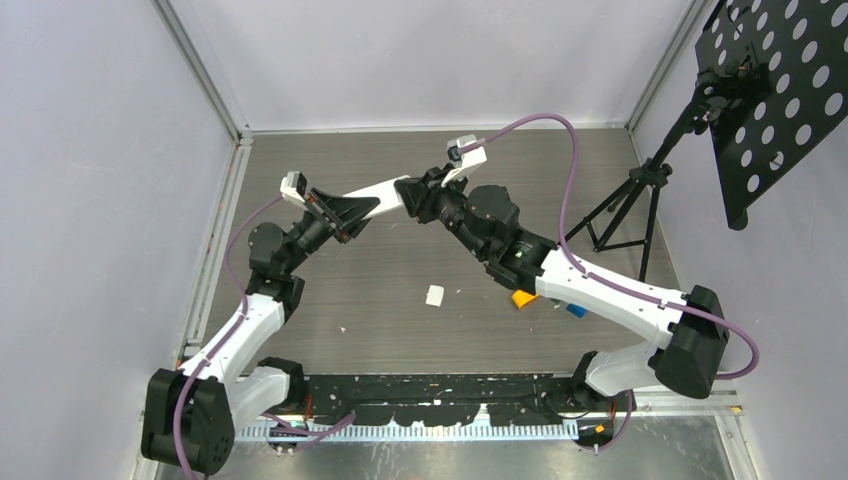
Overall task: Load the batteries into the remote control
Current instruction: Load the battery into the remote control.
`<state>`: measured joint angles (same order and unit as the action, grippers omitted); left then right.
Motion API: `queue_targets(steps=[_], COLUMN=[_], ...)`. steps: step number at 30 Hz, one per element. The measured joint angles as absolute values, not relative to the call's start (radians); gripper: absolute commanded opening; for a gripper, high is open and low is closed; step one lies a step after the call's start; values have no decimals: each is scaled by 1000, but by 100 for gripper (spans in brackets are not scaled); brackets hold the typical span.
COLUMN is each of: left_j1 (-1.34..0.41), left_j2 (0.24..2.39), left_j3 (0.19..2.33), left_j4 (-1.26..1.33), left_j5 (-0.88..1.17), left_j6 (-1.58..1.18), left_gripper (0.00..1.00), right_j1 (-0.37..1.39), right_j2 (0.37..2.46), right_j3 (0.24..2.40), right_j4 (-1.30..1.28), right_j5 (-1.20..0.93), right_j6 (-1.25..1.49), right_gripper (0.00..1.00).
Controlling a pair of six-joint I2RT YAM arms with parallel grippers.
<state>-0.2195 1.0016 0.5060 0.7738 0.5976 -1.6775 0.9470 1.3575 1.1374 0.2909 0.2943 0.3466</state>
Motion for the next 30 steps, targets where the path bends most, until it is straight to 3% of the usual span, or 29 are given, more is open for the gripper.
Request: queue_targets(steps=[5,15,30], left_j1=[-220,-220,-219], left_j2=[1004,1004,1012], left_j3=[504,497,497], left_j4=[781,800,807], left_j5=[598,601,614], left_j6=[-1676,-1668,-1662], left_gripper=[0,0,0], right_j1=[947,947,941], right_j2=[1357,1357,1399], right_j3=[1138,1207,1287], right_j4=[284,146,28], right_j5=[294,275,260], right_j6=[351,349,345], right_gripper=[24,31,20])
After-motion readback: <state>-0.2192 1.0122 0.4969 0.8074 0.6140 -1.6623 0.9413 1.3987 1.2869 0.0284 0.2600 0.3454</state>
